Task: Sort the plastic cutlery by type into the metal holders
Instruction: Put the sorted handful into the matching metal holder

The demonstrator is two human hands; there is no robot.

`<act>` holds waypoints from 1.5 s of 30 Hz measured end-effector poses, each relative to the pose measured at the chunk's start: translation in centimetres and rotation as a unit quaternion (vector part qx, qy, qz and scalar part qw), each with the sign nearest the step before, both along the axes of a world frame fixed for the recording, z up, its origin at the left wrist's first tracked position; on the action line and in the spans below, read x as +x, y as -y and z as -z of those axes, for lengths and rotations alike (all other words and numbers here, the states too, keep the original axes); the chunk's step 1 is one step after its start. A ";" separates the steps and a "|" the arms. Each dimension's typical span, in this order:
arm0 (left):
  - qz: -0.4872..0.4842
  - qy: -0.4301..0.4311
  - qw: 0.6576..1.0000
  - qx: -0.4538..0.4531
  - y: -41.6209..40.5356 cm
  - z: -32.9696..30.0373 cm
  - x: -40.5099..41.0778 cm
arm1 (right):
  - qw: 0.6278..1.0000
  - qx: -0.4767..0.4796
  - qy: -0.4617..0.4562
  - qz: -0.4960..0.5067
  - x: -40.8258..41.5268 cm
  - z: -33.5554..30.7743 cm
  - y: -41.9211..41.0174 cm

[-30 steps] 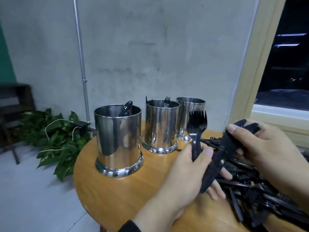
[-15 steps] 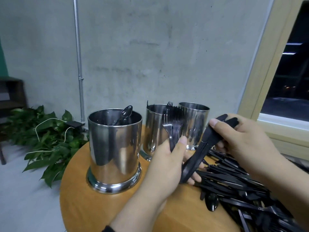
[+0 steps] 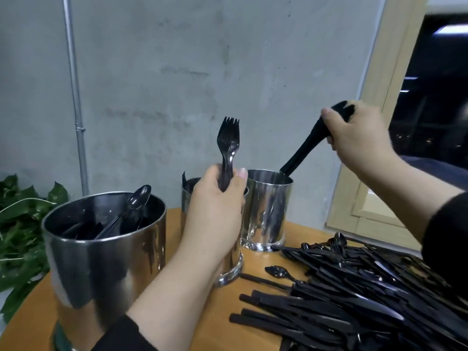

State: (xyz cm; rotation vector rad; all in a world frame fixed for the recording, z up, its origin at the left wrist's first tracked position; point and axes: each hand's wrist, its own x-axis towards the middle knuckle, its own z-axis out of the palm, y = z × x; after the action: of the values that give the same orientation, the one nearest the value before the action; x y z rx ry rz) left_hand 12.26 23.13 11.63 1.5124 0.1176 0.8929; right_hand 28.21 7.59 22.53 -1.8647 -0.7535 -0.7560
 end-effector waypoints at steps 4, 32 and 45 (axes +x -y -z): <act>0.015 0.003 1.000 0.003 -0.4 0.5 1.4 | 0.997 -0.055 -0.033 0.039 4.7 0.6 -3.5; 0.108 -0.090 0.988 -0.056 -0.8 1.1 -0.5 | 0.887 -0.076 -0.269 -0.368 -5.7 4.4 -6.7; -0.274 0.020 0.919 0.285 -1.1 1.4 -0.8 | 0.983 0.020 -0.052 -0.175 -3.0 -1.0 -7.2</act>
State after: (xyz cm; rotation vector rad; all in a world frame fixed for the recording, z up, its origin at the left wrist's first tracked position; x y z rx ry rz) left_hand 11.47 24.24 10.27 2.0473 0.2778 1.4977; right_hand 25.21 14.76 23.54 -1.6619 -0.9591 -0.4431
